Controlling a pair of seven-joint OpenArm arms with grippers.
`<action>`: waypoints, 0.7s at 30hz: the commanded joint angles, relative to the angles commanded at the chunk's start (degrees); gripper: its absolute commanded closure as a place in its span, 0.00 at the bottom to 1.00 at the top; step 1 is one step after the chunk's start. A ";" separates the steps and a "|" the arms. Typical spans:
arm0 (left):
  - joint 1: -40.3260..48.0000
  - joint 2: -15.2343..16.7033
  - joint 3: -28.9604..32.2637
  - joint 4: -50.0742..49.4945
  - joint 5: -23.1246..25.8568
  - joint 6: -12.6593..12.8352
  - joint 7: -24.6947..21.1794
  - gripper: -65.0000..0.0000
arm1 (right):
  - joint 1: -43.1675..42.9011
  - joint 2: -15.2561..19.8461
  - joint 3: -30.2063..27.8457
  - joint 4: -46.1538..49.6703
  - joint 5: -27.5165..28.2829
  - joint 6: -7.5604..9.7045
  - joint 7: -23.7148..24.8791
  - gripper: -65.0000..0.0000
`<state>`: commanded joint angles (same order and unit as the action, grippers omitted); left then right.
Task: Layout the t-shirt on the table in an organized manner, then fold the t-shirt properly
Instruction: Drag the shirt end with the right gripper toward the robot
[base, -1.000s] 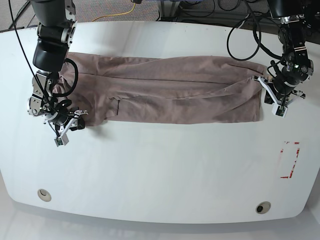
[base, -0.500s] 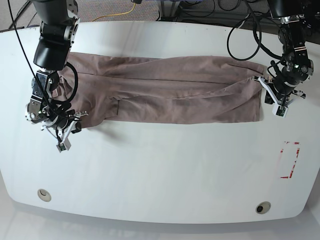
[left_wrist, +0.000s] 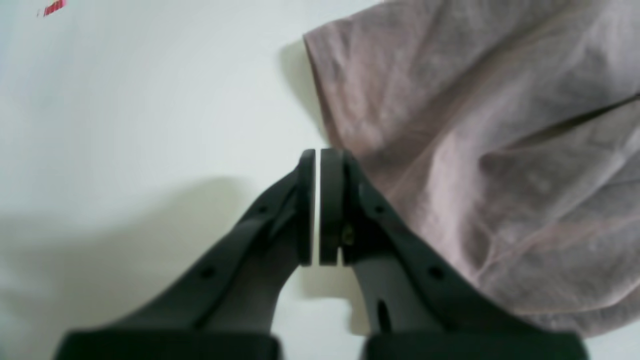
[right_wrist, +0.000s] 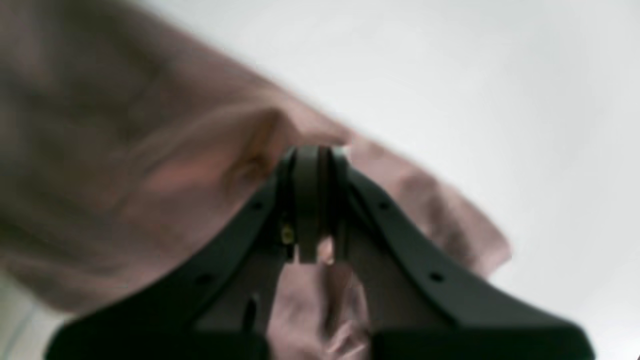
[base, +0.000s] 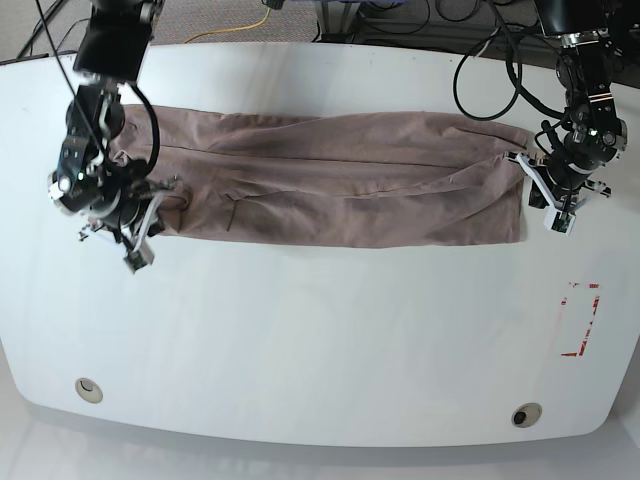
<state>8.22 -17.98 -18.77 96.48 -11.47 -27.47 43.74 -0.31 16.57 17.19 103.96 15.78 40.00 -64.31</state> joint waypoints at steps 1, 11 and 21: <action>0.00 0.00 0.00 0.00 0.00 0.00 0.00 1.00 | -0.88 -0.18 0.00 0.70 0.00 0.00 0.00 0.95; -0.09 0.09 0.09 0.00 0.00 0.00 0.00 1.00 | -8.09 -2.64 0.00 4.48 0.35 0.00 -0.09 0.95; 0.09 0.09 0.09 0.00 0.00 0.00 0.00 1.00 | -13.45 -2.90 0.00 10.02 0.35 0.00 -0.26 0.95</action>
<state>8.31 -17.89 -18.68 96.48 -11.47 -27.47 43.74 -13.76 13.67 17.19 113.98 16.13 40.00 -64.57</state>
